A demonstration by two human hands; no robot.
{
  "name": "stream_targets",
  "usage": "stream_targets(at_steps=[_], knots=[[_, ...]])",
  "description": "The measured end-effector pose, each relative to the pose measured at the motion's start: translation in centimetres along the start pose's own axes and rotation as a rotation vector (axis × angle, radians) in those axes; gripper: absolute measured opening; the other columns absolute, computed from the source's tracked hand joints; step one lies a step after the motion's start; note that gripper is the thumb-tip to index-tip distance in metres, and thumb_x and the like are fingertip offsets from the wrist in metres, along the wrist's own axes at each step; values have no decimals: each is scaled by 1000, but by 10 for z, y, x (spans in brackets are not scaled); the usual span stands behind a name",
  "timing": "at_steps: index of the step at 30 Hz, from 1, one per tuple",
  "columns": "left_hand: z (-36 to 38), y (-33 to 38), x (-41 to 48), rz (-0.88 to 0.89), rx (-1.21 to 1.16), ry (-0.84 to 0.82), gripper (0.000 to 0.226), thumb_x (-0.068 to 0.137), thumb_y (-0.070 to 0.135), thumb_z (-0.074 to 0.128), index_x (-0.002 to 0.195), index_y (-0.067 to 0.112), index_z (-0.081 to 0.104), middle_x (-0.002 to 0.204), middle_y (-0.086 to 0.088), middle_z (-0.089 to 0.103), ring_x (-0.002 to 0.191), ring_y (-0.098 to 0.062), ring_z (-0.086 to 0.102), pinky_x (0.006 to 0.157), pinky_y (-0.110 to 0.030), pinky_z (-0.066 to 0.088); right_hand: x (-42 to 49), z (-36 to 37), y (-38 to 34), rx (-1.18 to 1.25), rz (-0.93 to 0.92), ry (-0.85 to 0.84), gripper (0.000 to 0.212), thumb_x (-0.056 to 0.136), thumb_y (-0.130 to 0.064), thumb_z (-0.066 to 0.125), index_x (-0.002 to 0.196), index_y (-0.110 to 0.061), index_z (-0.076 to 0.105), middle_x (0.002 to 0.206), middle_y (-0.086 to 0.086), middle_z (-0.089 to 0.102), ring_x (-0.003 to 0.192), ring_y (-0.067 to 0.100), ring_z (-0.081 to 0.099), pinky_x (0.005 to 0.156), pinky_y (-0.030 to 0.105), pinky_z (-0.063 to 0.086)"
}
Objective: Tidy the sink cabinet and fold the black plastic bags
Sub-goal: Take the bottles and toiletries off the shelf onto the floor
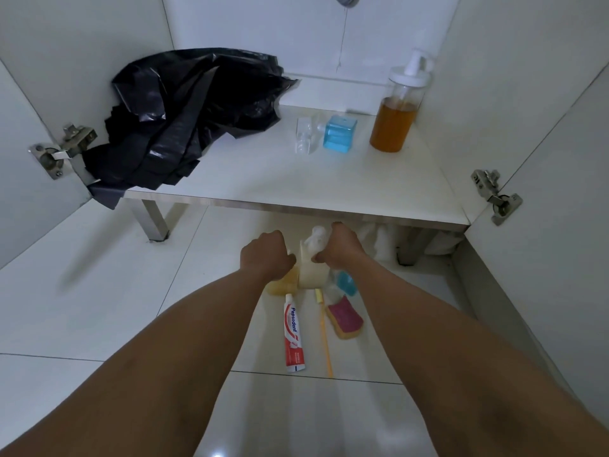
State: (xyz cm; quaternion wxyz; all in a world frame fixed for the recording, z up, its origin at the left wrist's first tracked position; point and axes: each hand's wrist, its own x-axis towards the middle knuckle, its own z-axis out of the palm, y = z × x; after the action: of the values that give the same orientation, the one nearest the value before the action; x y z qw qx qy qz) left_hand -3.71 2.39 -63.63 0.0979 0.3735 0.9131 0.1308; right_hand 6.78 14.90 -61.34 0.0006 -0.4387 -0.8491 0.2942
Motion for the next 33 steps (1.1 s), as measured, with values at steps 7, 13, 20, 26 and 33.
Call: stream_targets(at_steps=[7, 13, 20, 26, 33], knots=[[-51, 20, -7, 75, -41, 174, 20, 88, 32, 60, 97, 15, 66, 96, -4, 65, 88, -28, 63, 70, -32, 44, -10, -47, -20, -248, -94, 42, 41, 84, -8, 72, 122, -6, 58, 119, 11, 63, 99, 26, 63, 81, 31, 54], [-107, 52, 18, 164, 0, 349, 30, 92, 46, 59, 104, 18, 63, 96, 0, 65, 80, -21, 59, 71, -32, 51, 4, -122, -54, -274, -136, 175, 37, 84, -8, 74, 118, -7, 60, 108, 6, 60, 92, 19, 62, 86, 31, 58], [-138, 69, 83, 142, 25, 203, 51, 83, 53, 69, 121, 21, 60, 117, 1, 63, 98, -22, 60, 81, -36, 54, 39, -163, -70, -391, -219, 271, 42, 87, -7, 68, 127, -9, 55, 121, 11, 57, 96, 24, 64, 82, 35, 60], [-110, 63, 120, 19, -236, 232, 61, 85, 41, 76, 131, 16, 46, 127, -5, 54, 107, -23, 58, 84, -34, 51, 84, -144, -45, -185, -210, 234, 50, 90, -11, 66, 138, -14, 50, 127, 6, 58, 110, 20, 58, 92, 30, 53], [-71, 62, 162, 22, -361, 349, 65, 84, 52, 74, 132, 25, 41, 129, -1, 60, 101, -20, 61, 86, -33, 54, 151, -113, -35, 135, -173, 348, 73, 90, -19, 70, 150, -25, 29, 143, 7, 41, 127, 21, 48, 96, 28, 46]])
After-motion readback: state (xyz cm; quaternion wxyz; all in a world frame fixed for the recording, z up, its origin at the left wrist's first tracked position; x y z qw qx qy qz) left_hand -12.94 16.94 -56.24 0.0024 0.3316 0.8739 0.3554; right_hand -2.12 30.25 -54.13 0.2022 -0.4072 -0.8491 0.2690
